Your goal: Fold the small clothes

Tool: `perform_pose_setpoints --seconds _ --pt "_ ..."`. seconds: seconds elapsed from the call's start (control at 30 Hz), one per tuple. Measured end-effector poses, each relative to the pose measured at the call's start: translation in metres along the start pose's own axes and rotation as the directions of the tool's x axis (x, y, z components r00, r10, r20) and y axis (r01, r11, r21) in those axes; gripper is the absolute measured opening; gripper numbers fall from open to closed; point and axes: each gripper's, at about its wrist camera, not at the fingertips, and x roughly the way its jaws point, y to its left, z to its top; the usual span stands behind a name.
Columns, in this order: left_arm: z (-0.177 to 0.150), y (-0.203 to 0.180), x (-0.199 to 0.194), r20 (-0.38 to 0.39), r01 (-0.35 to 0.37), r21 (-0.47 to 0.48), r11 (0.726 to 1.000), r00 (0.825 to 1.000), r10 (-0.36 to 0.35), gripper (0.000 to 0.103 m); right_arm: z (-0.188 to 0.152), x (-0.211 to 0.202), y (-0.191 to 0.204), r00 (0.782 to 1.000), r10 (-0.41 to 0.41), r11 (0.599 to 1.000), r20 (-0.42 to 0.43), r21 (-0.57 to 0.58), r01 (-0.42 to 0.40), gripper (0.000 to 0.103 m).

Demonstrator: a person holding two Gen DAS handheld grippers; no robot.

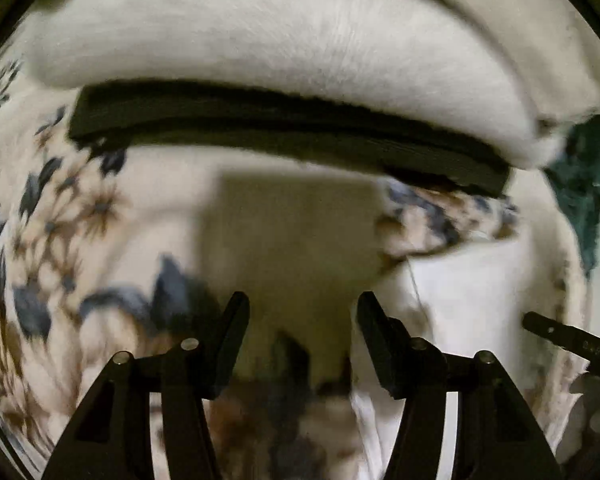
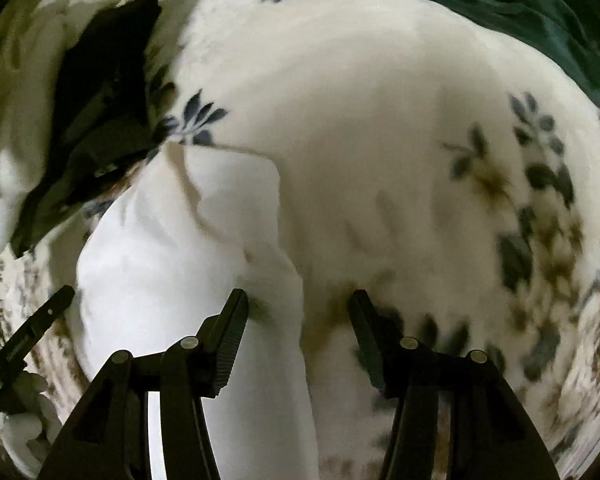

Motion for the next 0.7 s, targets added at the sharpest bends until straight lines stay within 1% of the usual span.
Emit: perform_pose_setpoints --seconds 0.03,0.1,0.13,0.17,0.2,0.23,0.27,0.3,0.33,0.37,0.4,0.43,0.47,0.5,0.53,0.6,0.63,0.7 --pt "-0.012 0.004 -0.016 0.004 0.046 -0.004 0.999 0.999 -0.046 0.054 -0.008 -0.008 -0.004 1.000 0.023 1.000 -0.010 0.002 -0.023 0.055" --pt "-0.034 0.010 -0.038 0.001 0.111 -0.005 0.994 0.994 -0.111 0.054 -0.036 -0.032 -0.016 0.994 0.101 0.995 -0.044 0.018 -0.101 0.055" --pt "-0.052 0.013 -0.054 -0.008 0.150 -0.009 0.989 0.989 -0.150 0.054 -0.050 -0.041 -0.020 0.989 0.134 0.991 -0.061 0.029 -0.133 0.055" --pt "-0.067 0.017 -0.066 -0.014 0.180 -0.016 0.984 0.984 -0.180 0.054 -0.079 -0.048 -0.016 0.982 0.170 0.985 -0.088 0.041 -0.167 0.055" --pt "-0.083 0.021 -0.077 -0.023 0.208 -0.027 0.978 0.978 -0.209 0.056 -0.104 -0.058 -0.020 0.975 0.193 0.981 -0.108 0.048 -0.189 0.055" --pt "-0.097 0.017 -0.087 -0.036 0.233 -0.041 0.972 0.971 -0.235 0.057 -0.130 -0.068 -0.026 0.967 0.218 0.976 -0.130 0.055 -0.212 0.055" --pt "-0.120 0.021 -0.101 -0.052 0.251 -0.056 0.966 0.966 -0.254 0.057 -0.157 -0.076 -0.037 0.958 0.238 0.971 -0.157 0.061 -0.231 0.055" --pt "-0.132 0.017 -0.107 -0.062 0.259 -0.070 0.963 0.963 -0.264 0.058 -0.183 -0.079 -0.048 0.950 0.253 0.967 -0.182 0.068 -0.244 0.055" --pt "-0.157 0.017 -0.119 -0.083 0.263 -0.091 0.961 0.959 -0.270 0.058 -0.216 -0.085 -0.057 0.938 0.271 0.962 -0.218 0.086 -0.259 0.055" --pt "-0.172 0.019 -0.126 -0.098 0.257 -0.101 0.961 0.959 -0.267 0.058 -0.249 -0.089 -0.060 0.929 0.283 0.959 -0.239 0.100 -0.266 0.055" --pt "-0.192 0.014 -0.128 -0.111 0.249 -0.110 0.962 0.959 -0.261 0.058 -0.279 -0.090 -0.067 0.919 0.293 0.955 -0.265 0.121 -0.270 0.055" --pt "-0.214 0.016 -0.134 -0.128 0.241 -0.120 0.963 0.958 -0.256 0.058 -0.314 -0.087 -0.074 0.909 0.299 0.953 -0.290 0.138 -0.269 0.055" --pt "-0.245 0.019 -0.139 -0.161 0.223 -0.139 0.965 0.956 -0.244 0.058 -0.345 -0.084 -0.075 0.902 0.303 0.951 -0.308 0.150 -0.269 0.056" --pt "-0.259 0.024 -0.140 -0.178 0.216 -0.152 0.965 0.954 -0.241 0.058 -0.372 -0.082 -0.085 0.892 0.311 0.948 -0.328 0.168 -0.269 0.056" --pt "-0.289 0.028 -0.142 -0.205 0.204 -0.183 0.962 0.949 -0.240 0.058 -0.392 -0.077 -0.093 0.886 0.315 0.946 -0.341 0.182 -0.267 0.056" --pt "-0.319 0.034 -0.141 -0.236 0.177 -0.222 0.959 0.944 -0.229 0.058 -0.436 -0.066 -0.107 0.871 0.313 0.945 -0.377 0.215 -0.247 0.056" --pt "-0.344 0.038 -0.135 -0.263 0.167 -0.245 0.955 0.937 -0.231 0.058 -0.454 -0.062 -0.112 0.868 0.307 0.946 -0.390 0.220 -0.236 0.056" --pt "-0.369 0.039 -0.124 -0.298 0.141 -0.256 0.956 0.929 -0.217 0.058 -0.486 -0.051 -0.124 0.868 0.281 0.956 -0.410 0.203 -0.213 0.056"
